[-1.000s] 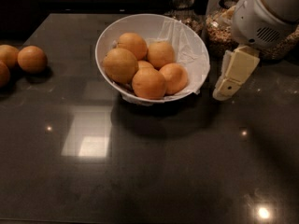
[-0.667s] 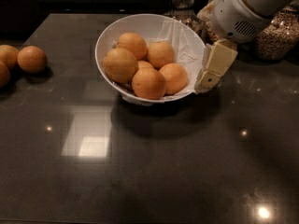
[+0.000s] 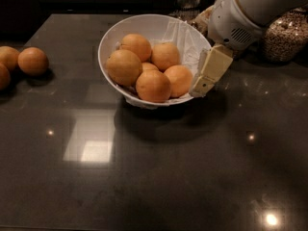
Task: Pick orange from white bowl
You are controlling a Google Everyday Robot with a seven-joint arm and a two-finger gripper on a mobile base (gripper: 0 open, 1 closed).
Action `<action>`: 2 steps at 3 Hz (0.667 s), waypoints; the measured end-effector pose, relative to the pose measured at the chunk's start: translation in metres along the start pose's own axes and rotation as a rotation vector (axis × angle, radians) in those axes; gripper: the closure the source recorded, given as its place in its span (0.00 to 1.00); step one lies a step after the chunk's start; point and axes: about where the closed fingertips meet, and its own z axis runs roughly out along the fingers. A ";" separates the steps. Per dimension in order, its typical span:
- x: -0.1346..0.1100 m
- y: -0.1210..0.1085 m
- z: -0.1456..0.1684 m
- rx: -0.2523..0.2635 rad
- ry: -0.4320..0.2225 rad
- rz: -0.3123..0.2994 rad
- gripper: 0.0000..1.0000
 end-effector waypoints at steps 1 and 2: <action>-0.045 0.004 0.027 -0.063 -0.116 -0.005 0.00; -0.079 0.004 0.041 -0.101 -0.184 -0.026 0.00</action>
Offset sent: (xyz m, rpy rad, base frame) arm 0.0222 0.1294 0.0055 0.2362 0.0598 0.1894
